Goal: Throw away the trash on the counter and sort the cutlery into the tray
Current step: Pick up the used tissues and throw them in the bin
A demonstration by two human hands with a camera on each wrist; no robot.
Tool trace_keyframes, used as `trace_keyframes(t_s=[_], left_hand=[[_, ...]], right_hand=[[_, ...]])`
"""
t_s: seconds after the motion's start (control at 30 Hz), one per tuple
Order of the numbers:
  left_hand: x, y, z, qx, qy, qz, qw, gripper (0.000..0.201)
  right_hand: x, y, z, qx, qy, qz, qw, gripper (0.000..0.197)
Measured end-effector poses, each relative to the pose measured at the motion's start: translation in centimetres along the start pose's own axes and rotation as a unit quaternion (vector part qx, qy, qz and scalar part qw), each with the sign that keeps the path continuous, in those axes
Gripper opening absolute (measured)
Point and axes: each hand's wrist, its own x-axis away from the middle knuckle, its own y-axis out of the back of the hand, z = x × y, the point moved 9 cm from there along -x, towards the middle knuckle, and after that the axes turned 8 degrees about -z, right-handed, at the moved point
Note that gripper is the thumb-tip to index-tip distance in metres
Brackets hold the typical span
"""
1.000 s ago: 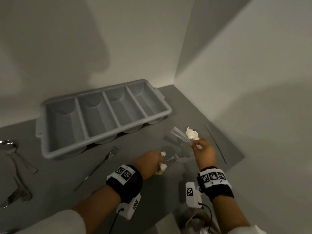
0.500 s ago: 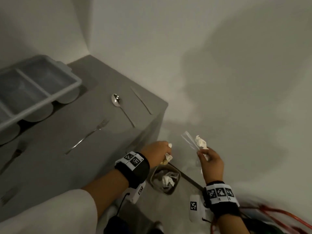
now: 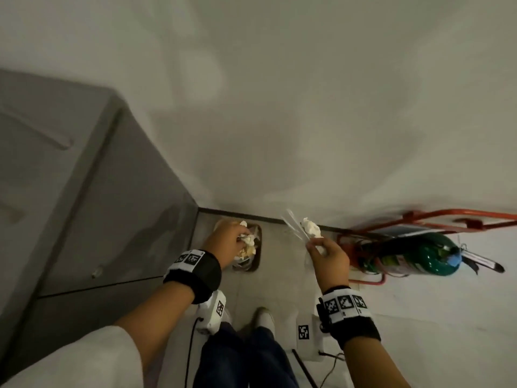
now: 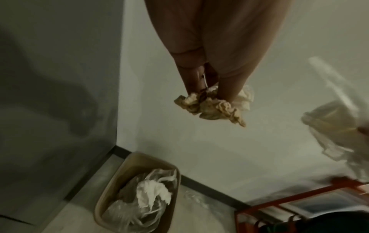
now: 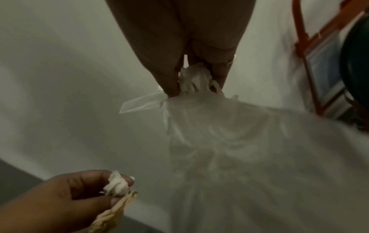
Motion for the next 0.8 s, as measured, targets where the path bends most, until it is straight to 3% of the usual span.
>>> trace_keyframes(t_s=[0.23,0.37,0.43,0.47,0.57,0.63,0.7,0.8], left_hand=[[-10.8,-12.3,10.8,-0.068,0.023,0.05,0.996,0.025],[-14.9,-17.6,18.1,-0.063,0.113,0.059,0.99,0.03],[-15.8,-22.0,22.7,-0.077,0.15,0.109,0.98,0.037],[-16.1,-25.0,26.1,-0.086,0.173,0.145,0.97,0.043],[-17.3,-33.6,38.0,-0.1,0.216,0.2,0.95,0.096],[-16.0,-32.9,36.7,-0.136,0.204,0.187,0.951,0.084],[-13.9,-27.4,27.8,-0.144,0.129,0.137,0.972,0.061],[-12.2,-23.0,24.5,-0.129,0.053,0.082,0.987,0.062]], right_hand=[[-3.2,-6.7,-10.3,-0.046,-0.048,-0.034,0.997,0.01],[-4.4,-9.2,-14.8,-0.033,-0.053,-0.032,0.998,0.013],[-4.6,-10.0,-16.6,-0.031,-0.053,-0.034,0.998,0.011],[-4.6,-10.5,-17.4,-0.031,-0.056,-0.032,0.997,0.009],[-4.3,-12.7,-19.3,-0.003,-0.064,-0.005,0.998,0.008],[-4.0,-14.1,-19.8,0.003,-0.074,0.011,0.997,0.01],[-3.9,-15.4,-19.6,-0.007,-0.087,0.019,0.996,0.011],[-3.9,-17.4,-17.8,-0.021,-0.08,0.032,0.996,0.013]])
